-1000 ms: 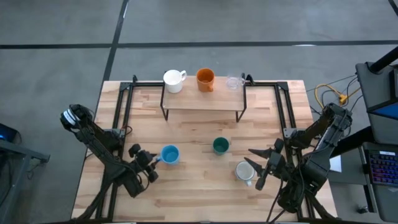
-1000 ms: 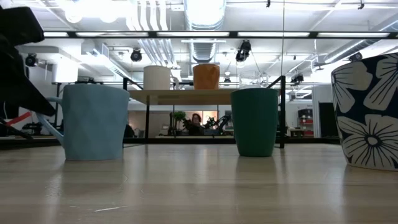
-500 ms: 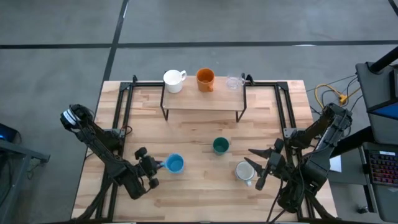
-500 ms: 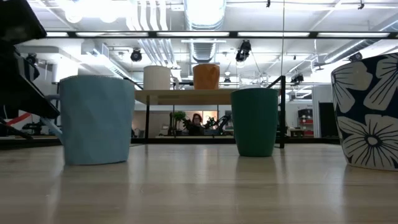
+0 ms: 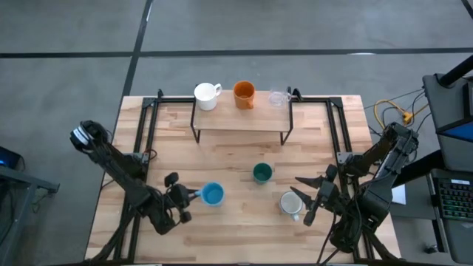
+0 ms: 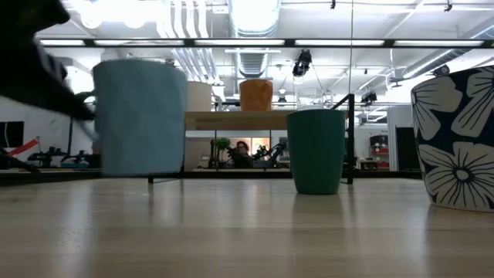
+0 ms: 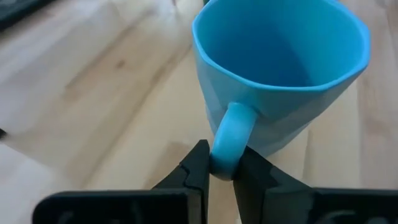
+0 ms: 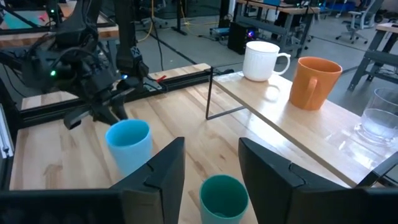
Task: Stack small to large cups/mugs on shelf
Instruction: Put the blue cup on the shelf
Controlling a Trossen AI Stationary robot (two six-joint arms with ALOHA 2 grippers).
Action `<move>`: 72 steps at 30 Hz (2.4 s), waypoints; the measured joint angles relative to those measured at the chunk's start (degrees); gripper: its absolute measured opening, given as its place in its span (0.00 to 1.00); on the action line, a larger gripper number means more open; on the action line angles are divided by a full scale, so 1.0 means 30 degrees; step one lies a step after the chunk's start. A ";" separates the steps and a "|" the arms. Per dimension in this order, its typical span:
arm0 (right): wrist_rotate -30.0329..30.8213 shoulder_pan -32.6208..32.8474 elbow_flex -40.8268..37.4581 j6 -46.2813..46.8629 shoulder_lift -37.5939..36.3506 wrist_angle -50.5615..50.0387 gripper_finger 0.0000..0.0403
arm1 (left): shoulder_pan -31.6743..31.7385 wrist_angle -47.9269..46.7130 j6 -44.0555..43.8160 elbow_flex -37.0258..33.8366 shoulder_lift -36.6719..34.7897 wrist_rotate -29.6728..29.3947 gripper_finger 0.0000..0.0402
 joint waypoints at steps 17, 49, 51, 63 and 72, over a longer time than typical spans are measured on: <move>-0.0032 -0.0007 0.0000 -0.0044 0.0000 0.0000 0.36 | 0.6761 -0.7377 0.7543 0.5886 -0.6607 0.2578 0.06; -0.0039 0.0000 -0.0627 -0.0044 0.0000 0.0093 0.36 | 1.8053 -0.4983 1.0982 0.9121 -0.2691 0.5205 0.06; -0.0039 0.0000 -0.0632 -0.0044 0.0000 0.0115 0.35 | 1.8058 -0.4942 1.0744 0.8974 -0.2671 0.4954 0.06; 0.0012 0.0000 -0.0634 -0.0073 0.0000 0.0350 0.36 | 1.8301 -0.3038 1.0094 0.7480 -0.2671 0.4473 0.06; 0.0012 0.0000 -0.0634 -0.0191 0.0000 0.0408 0.35 | 1.8647 -0.1944 1.0031 0.6837 -0.2610 0.4943 0.06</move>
